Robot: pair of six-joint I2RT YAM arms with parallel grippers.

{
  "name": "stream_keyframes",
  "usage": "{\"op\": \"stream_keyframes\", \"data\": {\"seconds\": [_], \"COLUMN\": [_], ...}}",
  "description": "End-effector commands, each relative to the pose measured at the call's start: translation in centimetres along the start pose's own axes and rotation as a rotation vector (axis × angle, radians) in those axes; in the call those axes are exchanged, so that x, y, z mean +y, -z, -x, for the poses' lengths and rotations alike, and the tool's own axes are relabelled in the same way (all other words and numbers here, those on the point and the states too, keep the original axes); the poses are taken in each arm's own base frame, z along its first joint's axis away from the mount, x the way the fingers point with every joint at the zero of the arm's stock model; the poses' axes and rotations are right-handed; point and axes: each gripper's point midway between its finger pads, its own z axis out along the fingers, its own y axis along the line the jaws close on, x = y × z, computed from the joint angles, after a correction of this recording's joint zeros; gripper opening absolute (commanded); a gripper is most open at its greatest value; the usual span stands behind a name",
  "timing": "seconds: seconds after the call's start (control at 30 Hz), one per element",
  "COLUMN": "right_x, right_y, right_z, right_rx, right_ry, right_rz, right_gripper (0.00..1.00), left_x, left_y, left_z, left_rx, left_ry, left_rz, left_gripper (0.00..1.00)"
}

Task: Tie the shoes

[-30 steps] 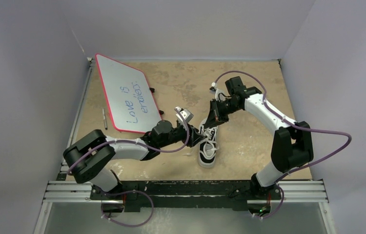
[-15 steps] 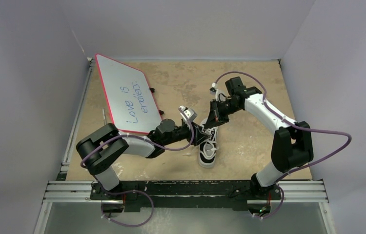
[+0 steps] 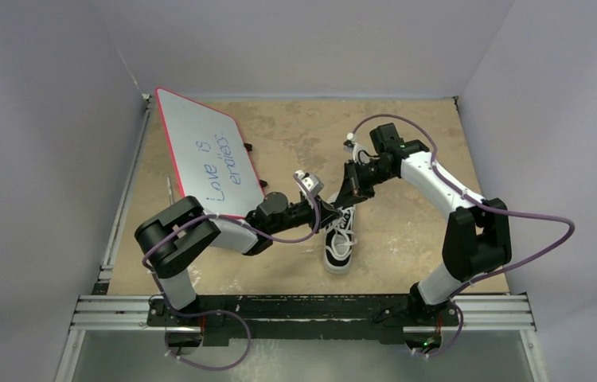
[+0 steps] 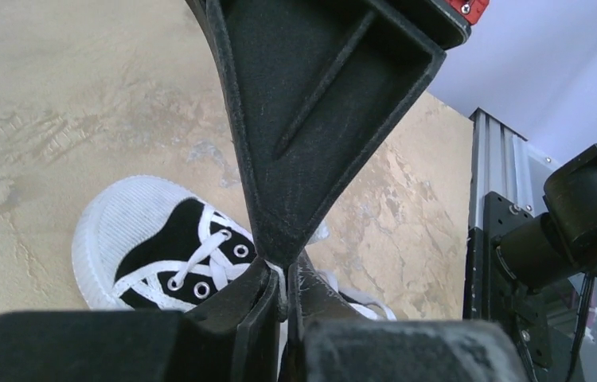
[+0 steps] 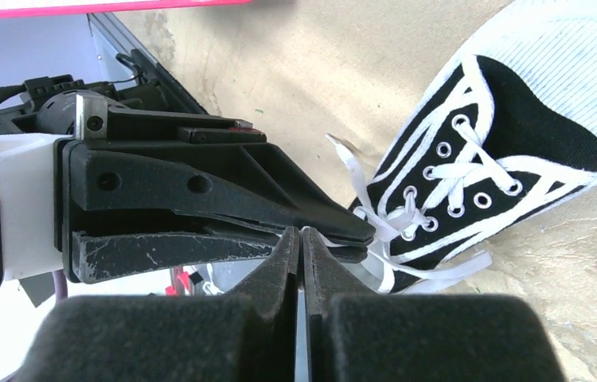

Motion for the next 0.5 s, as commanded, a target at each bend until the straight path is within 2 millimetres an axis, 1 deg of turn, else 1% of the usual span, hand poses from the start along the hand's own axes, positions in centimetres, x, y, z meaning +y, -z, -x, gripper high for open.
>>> {"op": "stream_keyframes", "data": {"seconds": [0.0,0.03,0.1,0.13,0.2,0.27,0.33,0.37,0.4,0.47], "right_x": [2.9,3.0,3.1,2.8,1.8,-0.3,-2.6,-3.6,-3.8,-4.1], "right_y": [1.3,1.6,2.3,2.8,4.0,5.7,7.1,7.2,7.0,5.1], "right_z": [-0.6,-0.8,-0.9,-0.9,-1.1,-1.7,-2.8,-3.6,-4.2,-6.0], "right_rx": [0.037,0.039,0.010,-0.010,-0.051,-0.103,-0.157,-0.171,-0.190,-0.140], "right_ry": [0.010,0.003,-0.004,-0.008,-0.041,-0.124,-0.231,-0.276,-0.295,-0.340], "right_rz": [0.096,0.085,0.048,0.008,-0.081,-0.181,-0.233,-0.242,-0.217,-0.140], "right_gripper": [0.06,0.09,0.31,0.39,0.55,0.67,0.75,0.77,0.79,0.77], "left_x": [0.3,0.4,0.6,0.7,0.7,0.9,1.1,1.2,1.1,1.0], "left_y": [0.0,0.2,0.8,1.0,1.3,1.7,1.9,1.9,1.8,1.7], "left_z": [3.7,3.6,3.1,3.0,3.2,3.2,3.1,3.0,3.0,3.2], "left_rx": [-0.133,-0.129,-0.120,-0.119,-0.123,-0.124,-0.125,-0.128,-0.130,-0.142], "left_ry": [-0.023,-0.019,0.000,0.010,0.025,0.031,0.048,0.058,0.067,0.084], "left_rz": [0.025,0.034,0.051,0.061,0.072,0.091,0.104,0.110,0.105,0.099], "left_gripper": [0.00,0.00,0.00,0.00,0.00,0.00,0.00,0.00,0.00,0.00]}}
